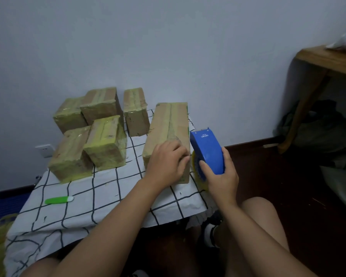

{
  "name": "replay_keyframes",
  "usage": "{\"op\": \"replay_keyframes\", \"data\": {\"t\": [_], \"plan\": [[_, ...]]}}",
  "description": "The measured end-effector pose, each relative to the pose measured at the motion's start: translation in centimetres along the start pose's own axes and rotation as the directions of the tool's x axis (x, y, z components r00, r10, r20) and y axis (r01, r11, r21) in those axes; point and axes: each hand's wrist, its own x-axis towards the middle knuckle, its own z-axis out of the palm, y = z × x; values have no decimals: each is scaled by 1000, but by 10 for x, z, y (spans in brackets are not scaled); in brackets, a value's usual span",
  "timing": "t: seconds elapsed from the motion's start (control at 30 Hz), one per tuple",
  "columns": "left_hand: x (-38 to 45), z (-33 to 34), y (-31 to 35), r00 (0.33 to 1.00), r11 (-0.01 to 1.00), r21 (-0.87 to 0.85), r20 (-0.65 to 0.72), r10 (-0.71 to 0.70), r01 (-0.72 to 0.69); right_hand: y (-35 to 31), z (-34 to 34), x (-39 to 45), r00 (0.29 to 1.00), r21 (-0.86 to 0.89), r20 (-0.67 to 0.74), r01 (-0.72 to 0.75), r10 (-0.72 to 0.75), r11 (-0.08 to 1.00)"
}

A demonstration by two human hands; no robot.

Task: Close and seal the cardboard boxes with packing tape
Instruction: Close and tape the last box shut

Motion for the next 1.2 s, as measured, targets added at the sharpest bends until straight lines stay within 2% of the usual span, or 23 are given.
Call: {"op": "replay_keyframes", "data": {"t": [0.1,0.17,0.37,0.53,0.67,0.7,0.83,1.0,1.13,1.2], "plan": [[12,-19,-9,988,986,-136,135,-82,100,-4,-3,19,1000,13,-26,-11,12,1000],[30,-29,-22,974,971,-158,164,-154,180,-10,-2,38,999,26,-53,-4,6,1000],[107,-13,-84,909,945,-19,279,-308,326,-38,20,97,997,55,-66,38,-35,998],[183,26,-131,881,930,44,306,-361,366,-38,47,139,998,76,-42,48,-44,996],[205,57,-157,785,919,162,480,-391,359,-27,55,155,998,64,-47,48,-45,997],[201,65,-159,787,923,188,483,-384,336,-22,56,157,998,51,-47,46,-44,998],[188,76,-161,875,937,175,340,-345,301,-7,55,154,998,44,-57,27,-24,999],[190,77,-158,890,936,193,301,-343,296,-2,52,145,997,74,-73,0,6,997],[187,68,-148,910,921,240,209,-359,308,-9,44,136,996,95,-85,-11,19,995],[183,57,-138,903,925,187,223,-368,331,-15,37,132,996,100,-88,-5,14,995]]}}
